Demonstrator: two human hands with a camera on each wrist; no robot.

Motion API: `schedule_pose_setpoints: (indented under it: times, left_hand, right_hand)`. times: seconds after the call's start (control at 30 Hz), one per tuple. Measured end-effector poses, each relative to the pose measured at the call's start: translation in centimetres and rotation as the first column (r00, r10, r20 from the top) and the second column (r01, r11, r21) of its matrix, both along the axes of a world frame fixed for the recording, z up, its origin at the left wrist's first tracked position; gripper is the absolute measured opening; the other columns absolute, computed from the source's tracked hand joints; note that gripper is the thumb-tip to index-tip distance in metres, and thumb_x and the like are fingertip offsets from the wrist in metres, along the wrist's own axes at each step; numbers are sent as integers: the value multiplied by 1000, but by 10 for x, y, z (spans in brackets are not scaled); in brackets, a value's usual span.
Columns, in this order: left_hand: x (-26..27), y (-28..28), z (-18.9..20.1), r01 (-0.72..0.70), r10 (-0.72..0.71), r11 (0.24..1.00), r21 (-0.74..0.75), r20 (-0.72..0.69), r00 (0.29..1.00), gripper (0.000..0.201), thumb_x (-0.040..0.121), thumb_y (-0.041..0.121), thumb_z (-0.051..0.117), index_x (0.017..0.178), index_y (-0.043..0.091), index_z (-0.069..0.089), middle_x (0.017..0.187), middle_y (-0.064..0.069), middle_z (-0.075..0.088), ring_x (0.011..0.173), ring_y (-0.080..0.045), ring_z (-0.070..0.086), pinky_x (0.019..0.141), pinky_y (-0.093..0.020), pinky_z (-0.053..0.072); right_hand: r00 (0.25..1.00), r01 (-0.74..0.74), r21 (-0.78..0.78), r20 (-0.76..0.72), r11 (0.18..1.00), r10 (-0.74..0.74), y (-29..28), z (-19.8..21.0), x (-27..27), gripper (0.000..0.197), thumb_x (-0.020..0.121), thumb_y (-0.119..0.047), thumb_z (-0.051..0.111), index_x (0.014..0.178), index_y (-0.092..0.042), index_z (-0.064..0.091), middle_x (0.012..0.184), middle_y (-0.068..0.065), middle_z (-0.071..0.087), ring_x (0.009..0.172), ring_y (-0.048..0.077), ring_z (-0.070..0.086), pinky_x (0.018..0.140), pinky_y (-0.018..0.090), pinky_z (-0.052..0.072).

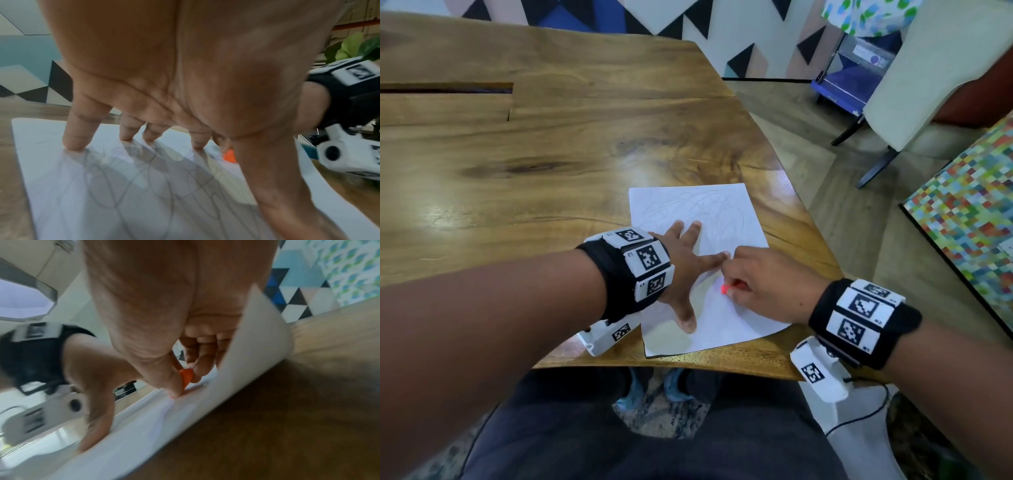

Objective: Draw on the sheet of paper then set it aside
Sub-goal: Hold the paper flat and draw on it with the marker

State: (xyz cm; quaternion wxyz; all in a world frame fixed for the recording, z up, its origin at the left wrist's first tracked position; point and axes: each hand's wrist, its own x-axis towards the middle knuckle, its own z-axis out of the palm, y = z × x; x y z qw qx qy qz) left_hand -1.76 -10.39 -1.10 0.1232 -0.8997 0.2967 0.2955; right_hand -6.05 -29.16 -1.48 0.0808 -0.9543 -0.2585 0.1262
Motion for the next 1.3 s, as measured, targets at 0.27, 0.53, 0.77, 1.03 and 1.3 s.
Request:
schedule_pose_setpoints:
  times: [0.27,0.53,0.77,1.03,1.3]
  left_hand:
    - [-3,-2,3,-31,31,999,10,-14,999,135,63,73,81,153,55,-18,164,-9,-32,153,-35,-22,116,-63,25]
    - [-6,-1,-11,-28,30,998,-53,42,999,131,58,91,66,154,53,-15,165,-12,-29,154,-39,-18,116,-69,24]
    - [-4,-2,-14,-22,25,998,-59,40,999,131,59,89,68,151,56,-19,163,-14,-32,153,-41,-20,116,-71,20]
    - [-5,-3,-12,-28,31,998,-59,48,998,128,57,89,69,147,63,-19,164,-15,-30,153,-44,-18,112,-70,29]
    - [-6,-6,-10,-6,9,999,-43,64,998,129,59,87,70,150,59,-17,164,-18,-28,154,-40,-16,114,-67,26]
  right_hand:
    - [997,68,-18,47,997,-68,-6,2,2,18,95,-33,51,79,-30,43,87,-4,47,76,18,51,70,40,48]
    - [987,158,-32,48,987,-156,-14,0,18,10,96,-29,52,87,-26,50,91,-4,49,83,21,54,77,43,50]
    - [989,-147,-14,-2,989,147,-3,3,-18,10,96,-24,52,93,-17,59,94,-5,44,77,13,41,63,29,33]
    - [991,127,-10,54,992,-126,-22,1,16,9,93,-25,53,85,-24,56,89,-5,50,83,19,54,77,41,49]
    - [1000,1,-8,-4,1000,-1,-9,2,-1,9,94,-26,52,91,-20,58,92,-6,49,82,18,53,73,38,47]
